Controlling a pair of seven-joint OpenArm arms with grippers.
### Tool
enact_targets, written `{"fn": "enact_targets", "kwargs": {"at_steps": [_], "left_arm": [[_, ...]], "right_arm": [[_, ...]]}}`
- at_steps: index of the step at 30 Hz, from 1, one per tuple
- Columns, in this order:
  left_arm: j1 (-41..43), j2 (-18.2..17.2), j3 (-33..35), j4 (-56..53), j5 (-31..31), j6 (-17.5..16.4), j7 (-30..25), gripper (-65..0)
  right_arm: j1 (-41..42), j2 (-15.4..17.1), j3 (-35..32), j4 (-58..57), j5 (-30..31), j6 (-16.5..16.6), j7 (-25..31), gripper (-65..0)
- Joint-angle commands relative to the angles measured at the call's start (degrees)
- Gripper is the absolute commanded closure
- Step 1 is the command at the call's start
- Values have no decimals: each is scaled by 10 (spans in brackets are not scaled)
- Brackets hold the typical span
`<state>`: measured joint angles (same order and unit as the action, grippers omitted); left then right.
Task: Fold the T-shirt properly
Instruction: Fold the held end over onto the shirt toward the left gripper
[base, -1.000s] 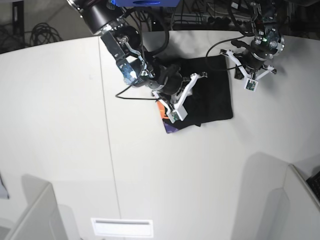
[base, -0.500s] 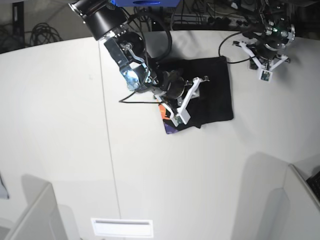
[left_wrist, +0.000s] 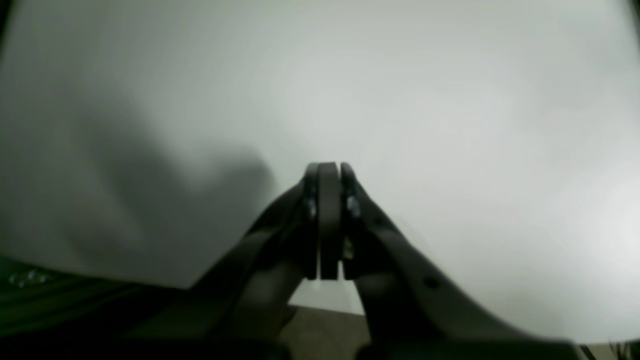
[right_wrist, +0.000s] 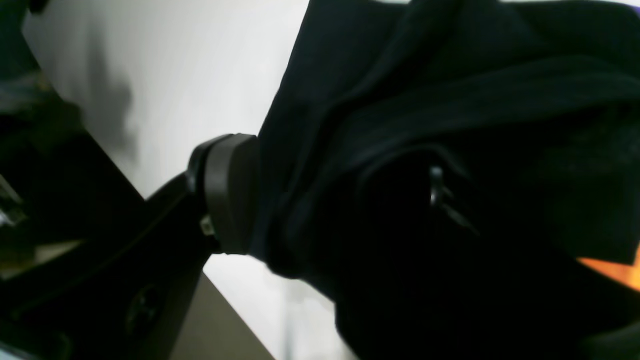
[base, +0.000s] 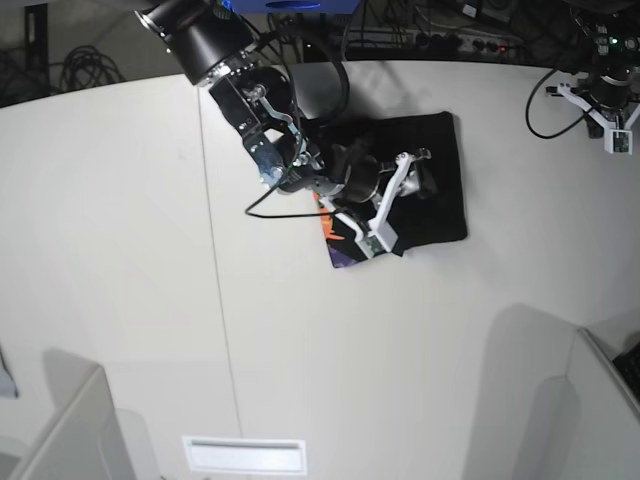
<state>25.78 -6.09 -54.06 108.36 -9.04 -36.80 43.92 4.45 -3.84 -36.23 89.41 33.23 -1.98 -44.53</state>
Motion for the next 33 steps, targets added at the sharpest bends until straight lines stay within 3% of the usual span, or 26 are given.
{"fn": "enact_targets", "kwargs": {"at_steps": [1,4,7,10,14,19,22,26,28,30,32,33], "left_arm": [[1,-8,-19,7,-1,-11,-1,0],[-21,-8,-57,7,-1,-32,37,0],[-38,-8,-93,4,-1,-32,56,0],[-40,-8,-104,4,-1,-32,56,0],[-40,-9,-111,4,-1,-32,55,0],[-41,-9,-109,4,-1,-32,55,0],[-41,-8,-107,4,-1,-32,55,0],[-41,4,-106,6,-1,-32,55,0],[-41,14,-97,9,-16,-32,55,0],[-33,15,-74,9,-60,-32,56,0],[-14,16,-44,10,-112,-32,68,0],[-9,14,-24,13,-138,-32,76,0]], "right_arm": [[13,-10,-10,10,10,4,14,-368],[20,-18,-25,7,10,4,14,-368],[27,-27,-28,6,10,4,12,-368],[39,-32,-62,5,10,4,12,-368],[55,-32,-118,7,12,-25,12,-368],[93,-32,-195,16,14,-25,12,-368],[97,-16,-200,68,14,-27,12,-368],[83,22,-152,126,14,-28,12,-365],[62,39,-98,129,14,-28,12,-308],[39,51,-43,128,14,-25,12,-177],[11,66,9,131,14,-24,14,0],[-2,73,36,132,14,-24,16,0]]}}
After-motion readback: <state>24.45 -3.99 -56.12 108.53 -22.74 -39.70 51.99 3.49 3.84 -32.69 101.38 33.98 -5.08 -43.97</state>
